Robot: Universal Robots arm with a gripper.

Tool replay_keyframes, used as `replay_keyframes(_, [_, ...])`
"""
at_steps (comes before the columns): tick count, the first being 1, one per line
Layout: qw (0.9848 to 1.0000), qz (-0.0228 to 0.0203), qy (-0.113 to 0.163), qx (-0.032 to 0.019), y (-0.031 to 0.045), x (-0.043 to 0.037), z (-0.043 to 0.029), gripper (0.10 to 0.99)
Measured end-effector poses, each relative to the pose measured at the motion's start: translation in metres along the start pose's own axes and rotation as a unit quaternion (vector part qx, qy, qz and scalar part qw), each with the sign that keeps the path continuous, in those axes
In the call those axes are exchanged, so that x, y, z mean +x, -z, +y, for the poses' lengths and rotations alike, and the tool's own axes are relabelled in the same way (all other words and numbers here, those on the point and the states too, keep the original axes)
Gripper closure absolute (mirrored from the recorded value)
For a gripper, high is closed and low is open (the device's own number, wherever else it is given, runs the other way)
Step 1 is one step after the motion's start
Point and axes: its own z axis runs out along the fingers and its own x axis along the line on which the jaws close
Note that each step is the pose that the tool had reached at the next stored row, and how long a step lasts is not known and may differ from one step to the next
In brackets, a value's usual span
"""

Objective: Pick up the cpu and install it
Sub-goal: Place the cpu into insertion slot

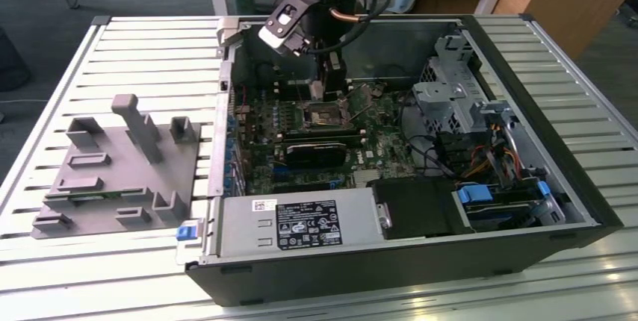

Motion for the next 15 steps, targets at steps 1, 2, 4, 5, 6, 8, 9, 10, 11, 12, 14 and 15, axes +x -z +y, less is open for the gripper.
replay_keyframes(1, [1.0000, 0.0000, 0.000, 0.0000, -0.0001, 0.0000, 0.0000, 0.553])
replay_keyframes(2, [1.0000, 0.0000, 0.000, 0.0000, -0.0002, 0.0000, 0.0000, 0.553])
replay_keyframes(4, [1.0000, 0.0000, 0.000, 0.0000, -0.0010, 0.0000, -0.0001, 0.553])
replay_keyframes(5, [1.0000, 0.0000, 0.000, 0.0000, -0.0012, 0.0000, -0.0001, 0.553])
replay_keyframes(6, [1.0000, 0.0000, 0.000, 0.0000, -0.0013, 0.0000, -0.0001, 0.553])
replay_keyframes(8, [1.0000, 0.0000, 0.000, 0.0000, -0.0017, 0.0000, -0.0001, 0.553])
replay_keyframes(9, [1.0000, 0.0001, 0.000, 0.0000, -0.0019, 0.0000, -0.0001, 0.553])
replay_keyframes(10, [1.0000, 0.0000, 0.000, 0.0000, -0.0021, 0.0000, -0.0002, 0.553])
replay_keyframes(11, [1.0000, 0.0000, 0.000, 0.0000, -0.0023, 0.0000, -0.0002, 0.553])
replay_keyframes(12, [1.0000, 0.0000, 0.000, 0.0000, -0.0026, 0.0000, -0.0002, 0.553])
replay_keyframes(14, [1.0000, 0.0001, 0.000, 0.0000, -0.0035, 0.0000, -0.0002, 0.553])
replay_keyframes(15, [1.0000, 0.0000, 0.000, 0.0000, -0.0040, 0.0002, 0.0000, 0.553])
